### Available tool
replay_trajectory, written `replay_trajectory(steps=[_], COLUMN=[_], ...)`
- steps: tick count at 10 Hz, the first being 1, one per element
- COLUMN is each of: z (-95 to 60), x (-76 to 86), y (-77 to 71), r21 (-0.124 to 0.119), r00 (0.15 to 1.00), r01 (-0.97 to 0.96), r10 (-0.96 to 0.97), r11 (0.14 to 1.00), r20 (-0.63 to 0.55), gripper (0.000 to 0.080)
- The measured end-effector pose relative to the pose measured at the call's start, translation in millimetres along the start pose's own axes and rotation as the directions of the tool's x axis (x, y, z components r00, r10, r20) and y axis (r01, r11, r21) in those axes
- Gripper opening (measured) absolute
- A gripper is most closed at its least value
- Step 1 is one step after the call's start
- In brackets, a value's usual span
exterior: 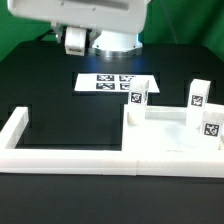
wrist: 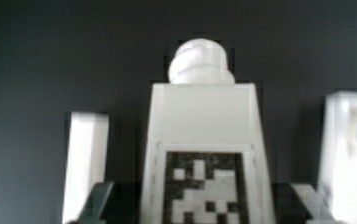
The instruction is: Assemble square table
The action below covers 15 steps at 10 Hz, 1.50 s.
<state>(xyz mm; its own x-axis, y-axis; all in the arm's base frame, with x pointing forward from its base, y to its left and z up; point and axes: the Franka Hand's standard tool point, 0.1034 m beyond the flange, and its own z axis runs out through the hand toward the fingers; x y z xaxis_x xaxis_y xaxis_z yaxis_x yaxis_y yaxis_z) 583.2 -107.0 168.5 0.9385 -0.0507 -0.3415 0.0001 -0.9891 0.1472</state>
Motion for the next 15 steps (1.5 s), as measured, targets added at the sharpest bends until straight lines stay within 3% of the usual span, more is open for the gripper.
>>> replay_trajectory(steps=[2, 4, 5, 6, 7, 9, 11, 12, 13, 15], z=[2.2, 0.8, 12.5, 18.4, 11.4, 7.7, -0.4, -5.9, 1.4, 0.9], x=[-6.4, 4.1, 2.4, 3.7, 18.8, 50.5, 69.1, 72.2, 68.9, 69.2], y=[-2.5, -2.9, -8.7, -22.6, -34.4, -63.9, -92.9, -90.6, -90.9, -88.9], r21=[0.021, 0.016, 0.021, 0.030, 0.037, 0.077, 0.091, 0.081, 0.081, 0.071], r00=[0.993, 0.956, 0.928, 0.917, 0.886, 0.813, 0.747, 0.693, 0.711, 0.705], r01=[0.000, 0.001, -0.007, -0.015, -0.012, -0.053, -0.047, -0.040, -0.040, -0.031], r10=[0.002, 0.003, 0.015, 0.026, 0.028, 0.088, 0.096, 0.086, 0.085, 0.072], r11=[1.000, 1.000, 1.000, 0.999, 0.999, 0.996, 0.995, 0.996, 0.996, 0.997], r20=[-0.120, -0.294, -0.373, -0.398, -0.463, -0.576, -0.658, -0.716, -0.698, -0.705], gripper=[0.0285, 0.0285, 0.0285, 0.0285, 0.0285, 0.0285, 0.0285, 0.0285, 0.0285, 0.0285])
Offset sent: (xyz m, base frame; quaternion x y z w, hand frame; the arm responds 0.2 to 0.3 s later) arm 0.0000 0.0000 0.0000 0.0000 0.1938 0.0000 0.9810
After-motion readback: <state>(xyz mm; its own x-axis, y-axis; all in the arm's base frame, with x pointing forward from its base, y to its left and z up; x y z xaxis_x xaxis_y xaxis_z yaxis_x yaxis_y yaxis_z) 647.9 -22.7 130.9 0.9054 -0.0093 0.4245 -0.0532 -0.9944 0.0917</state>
